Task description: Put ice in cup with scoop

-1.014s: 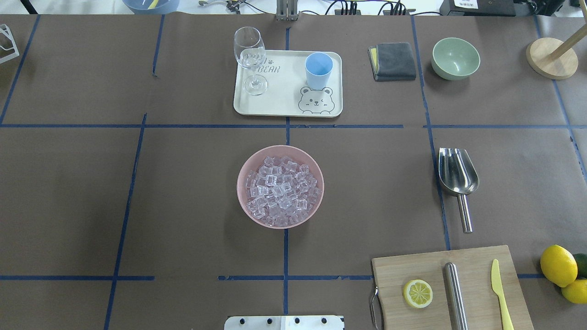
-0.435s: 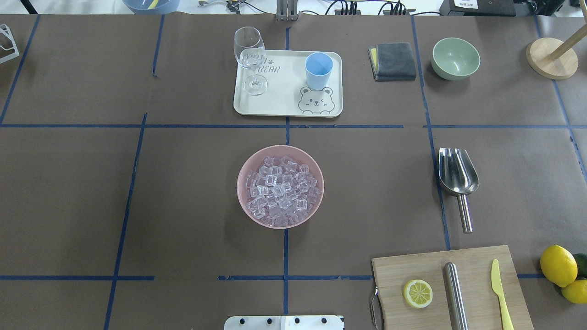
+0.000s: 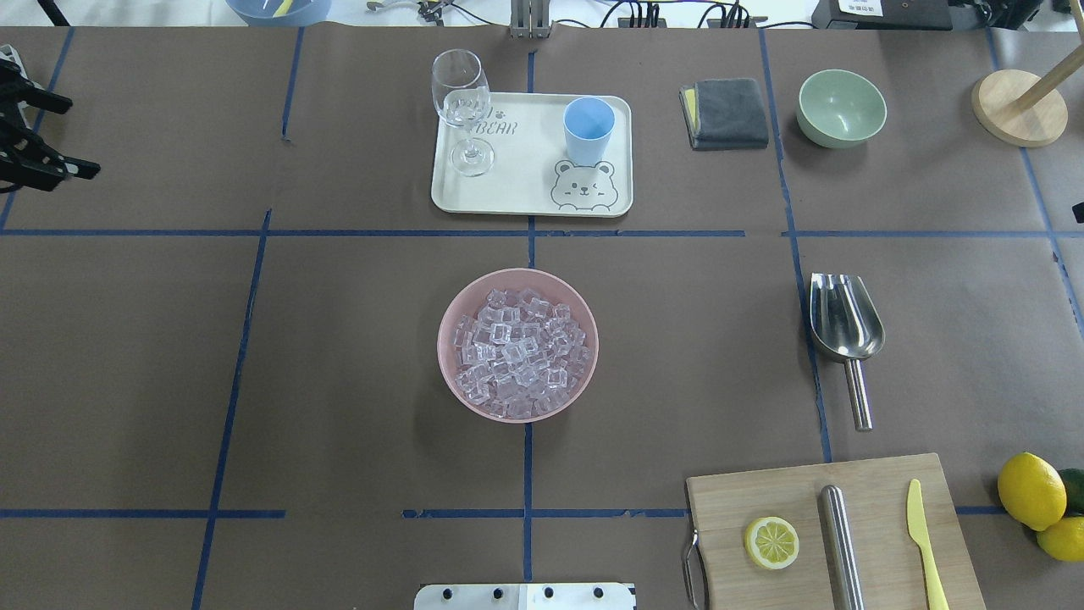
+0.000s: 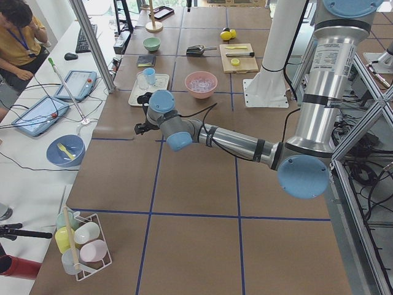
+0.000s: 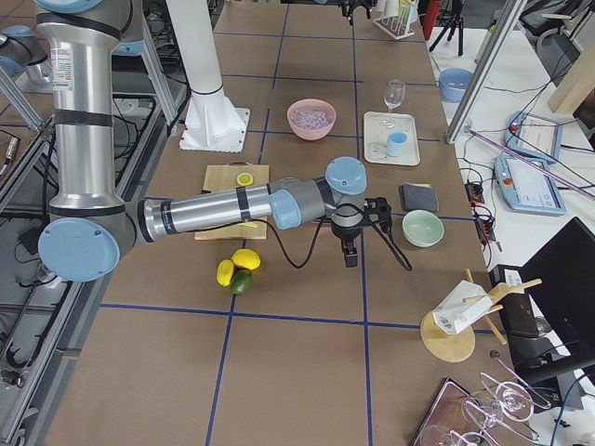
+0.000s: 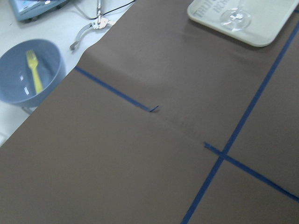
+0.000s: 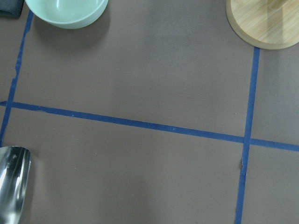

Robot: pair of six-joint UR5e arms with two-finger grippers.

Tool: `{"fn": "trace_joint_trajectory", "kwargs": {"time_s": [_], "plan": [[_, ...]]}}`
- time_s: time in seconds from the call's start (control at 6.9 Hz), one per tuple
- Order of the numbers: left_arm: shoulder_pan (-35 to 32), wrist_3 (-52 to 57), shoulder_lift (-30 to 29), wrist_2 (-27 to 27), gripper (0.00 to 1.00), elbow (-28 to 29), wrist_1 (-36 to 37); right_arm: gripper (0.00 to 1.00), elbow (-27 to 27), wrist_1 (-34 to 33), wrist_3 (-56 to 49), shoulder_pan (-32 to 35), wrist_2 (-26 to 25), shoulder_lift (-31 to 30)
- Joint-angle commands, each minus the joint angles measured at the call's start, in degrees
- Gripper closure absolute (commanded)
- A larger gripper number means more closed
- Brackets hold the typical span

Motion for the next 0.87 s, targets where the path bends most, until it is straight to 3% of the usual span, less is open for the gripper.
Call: {"fn": "trace_joint_trajectory", "kwargs": {"time_s": [0.0, 0.29, 0.58, 0.72], "plan": [[11.1, -0.4, -3.1, 0.4, 0.0, 0.3, -4.1, 0.0, 1.6, 0.0, 0.1, -3.0, -0.3, 0.2], [20.8, 0.1, -5.4, 2.4, 0.0, 2.1, -5.7, 0.0, 1.9, -0.1, 0.2, -5.0, -0.8, 1.5], [28.8, -0.1, -11.5, 4.2, 0.0, 5.7, -6.6, 0.0, 2.0, 0.0, 0.8, -5.8, -0.8, 1.4], [31.9, -0.2, -11.8, 10.1, 0.0, 8.0, -12.3, 0.0, 2.1, 0.0, 1.4, -5.9, -0.8, 1.4]]}}
